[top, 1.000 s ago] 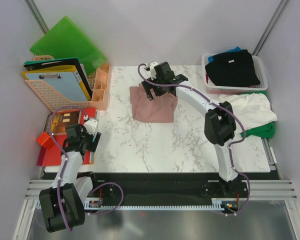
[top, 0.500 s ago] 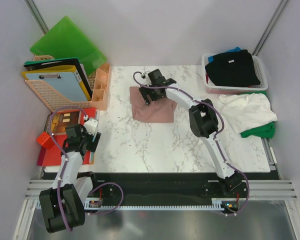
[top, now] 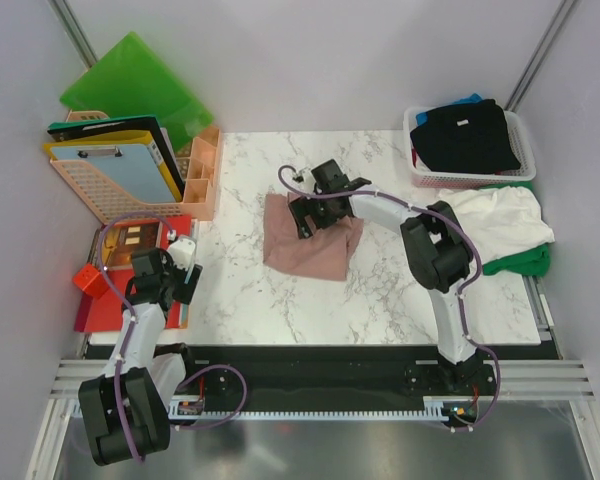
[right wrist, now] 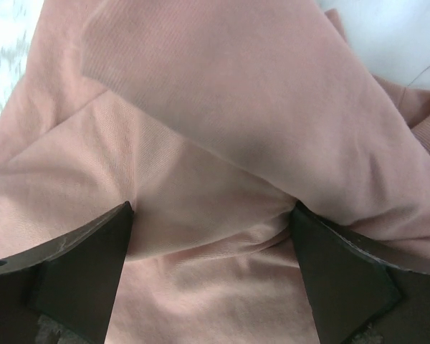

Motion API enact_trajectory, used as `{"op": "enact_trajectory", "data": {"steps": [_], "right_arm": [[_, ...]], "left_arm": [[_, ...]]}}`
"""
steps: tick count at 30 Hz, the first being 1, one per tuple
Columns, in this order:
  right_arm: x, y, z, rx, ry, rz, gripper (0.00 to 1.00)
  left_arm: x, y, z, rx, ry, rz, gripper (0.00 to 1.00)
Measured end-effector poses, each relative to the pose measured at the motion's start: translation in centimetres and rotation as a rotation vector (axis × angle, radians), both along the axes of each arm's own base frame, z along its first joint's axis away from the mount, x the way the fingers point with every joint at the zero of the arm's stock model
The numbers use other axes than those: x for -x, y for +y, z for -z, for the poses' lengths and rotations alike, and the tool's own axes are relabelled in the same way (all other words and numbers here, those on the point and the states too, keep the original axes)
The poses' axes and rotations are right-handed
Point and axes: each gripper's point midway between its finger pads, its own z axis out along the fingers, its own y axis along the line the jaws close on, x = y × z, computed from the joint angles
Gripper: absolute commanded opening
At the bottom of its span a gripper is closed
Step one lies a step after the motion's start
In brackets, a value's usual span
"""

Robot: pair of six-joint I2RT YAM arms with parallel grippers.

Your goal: Fold and stack the t-shirts

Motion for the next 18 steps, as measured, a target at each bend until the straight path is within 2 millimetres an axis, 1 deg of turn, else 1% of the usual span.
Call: {"op": "enact_trajectory", "data": {"steps": [2,5,10,12,13,14,15,16,18], "right_arm": [[1.7,-0.2,0.0,0.022,0.000,-0.031,0.98],[3.1,0.0,0.2,0.065,-0.019,-0.077,0.98],[4.2,0.3,-0.3,0.092,-0.034,-0.136,0.98],[4.4,0.0,-1.1,0.098,-0.034,-0.148,0.98],[4.5,0.0,-1.8,0.097,-0.039,-0.154,0.98],[4.3,0.1,-2.9,0.093,-0.050,-0.159,0.98],[4.1,0.2,-4.5,0.084,-0.070,-0.165,0.98],[3.7,0.6,-6.5,0.066,-0.103,-0.177,0.98],[3.5,1.0,-11.2,0.024,-0.178,-0.217,0.98]], "left_arm": [[0.0,0.0,0.0,0.000,-0.001,0.000,0.87],[0.0,0.0,0.0,0.002,0.001,0.002,0.87],[-0.2,-0.3,-0.4,0.009,-0.012,0.013,0.89],[-0.5,-0.7,-1.5,0.024,-0.030,0.033,0.91],[-0.8,-1.0,-2.4,0.037,-0.040,0.048,0.91],[-1.2,-1.3,-3.5,0.052,-0.049,0.066,0.91],[-2.0,-1.7,-5.2,0.066,-0.077,0.089,0.92],[-3.0,-2.1,-7.3,0.082,-0.111,0.119,0.93],[-4.8,-3.4,-12.0,0.127,-0.176,0.198,0.95]]}}
